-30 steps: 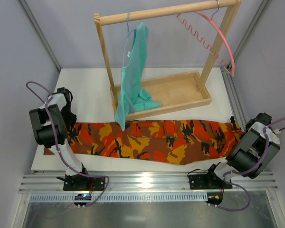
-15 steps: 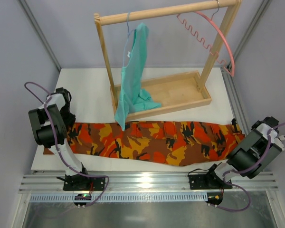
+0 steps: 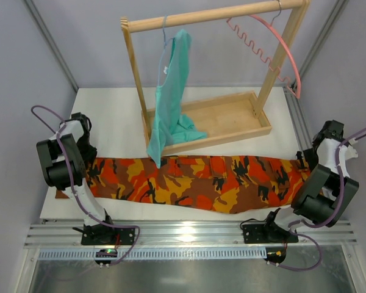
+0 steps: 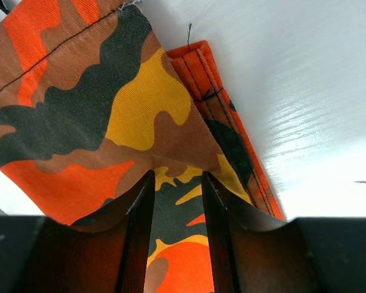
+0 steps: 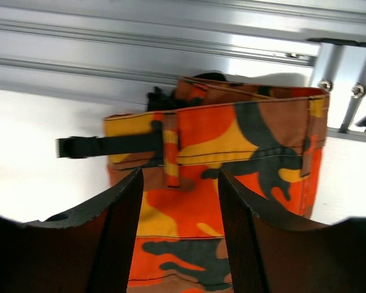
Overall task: Place the trousers on the hanger
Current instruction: Fold the trousers
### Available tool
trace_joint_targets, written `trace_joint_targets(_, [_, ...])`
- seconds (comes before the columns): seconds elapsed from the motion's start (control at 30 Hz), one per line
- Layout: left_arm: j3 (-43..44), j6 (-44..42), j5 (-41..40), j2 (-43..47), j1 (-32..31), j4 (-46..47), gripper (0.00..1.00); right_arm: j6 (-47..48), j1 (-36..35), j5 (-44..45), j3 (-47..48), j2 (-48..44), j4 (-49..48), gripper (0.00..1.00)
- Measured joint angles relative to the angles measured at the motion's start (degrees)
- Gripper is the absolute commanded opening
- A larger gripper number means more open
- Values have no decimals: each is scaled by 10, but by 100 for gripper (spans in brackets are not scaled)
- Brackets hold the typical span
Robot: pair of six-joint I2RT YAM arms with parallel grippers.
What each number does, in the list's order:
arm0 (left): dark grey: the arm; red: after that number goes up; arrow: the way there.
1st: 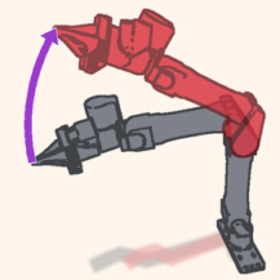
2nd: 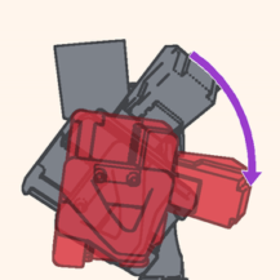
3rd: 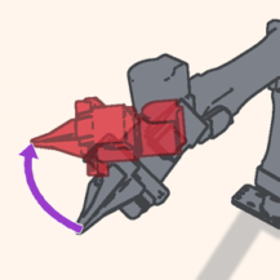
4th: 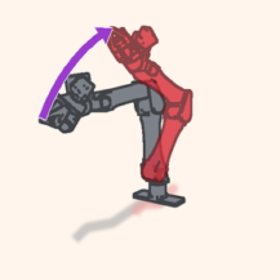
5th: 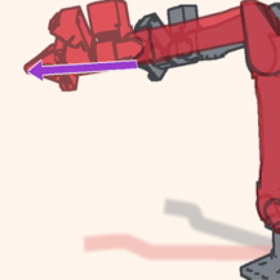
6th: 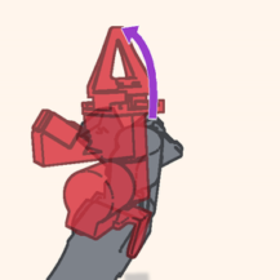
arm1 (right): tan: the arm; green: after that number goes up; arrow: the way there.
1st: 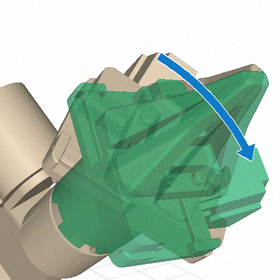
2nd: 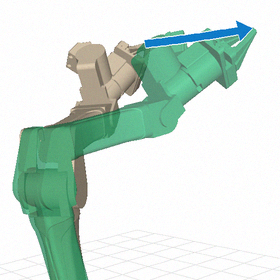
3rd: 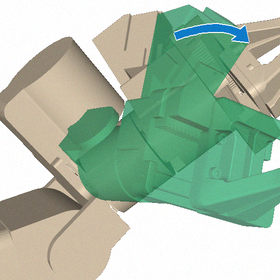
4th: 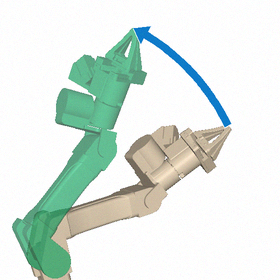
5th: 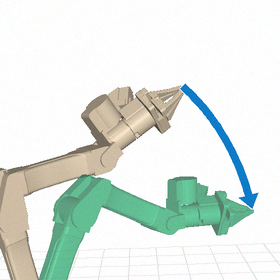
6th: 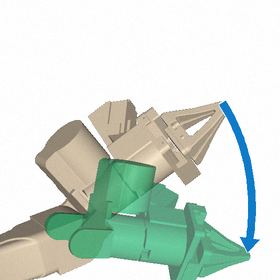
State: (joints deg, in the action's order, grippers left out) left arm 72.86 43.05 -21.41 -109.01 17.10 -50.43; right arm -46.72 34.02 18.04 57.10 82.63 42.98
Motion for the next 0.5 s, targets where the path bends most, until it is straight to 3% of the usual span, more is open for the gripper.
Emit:
trace_joint_targets(0.27, [-3,0,1,2,0,3,39,-4,-56,13,76,102,4,59])
trace_joint_targets(0.5, [-5,0,1,3,0,5,39,-18,-82,13,80,148,-3,59])
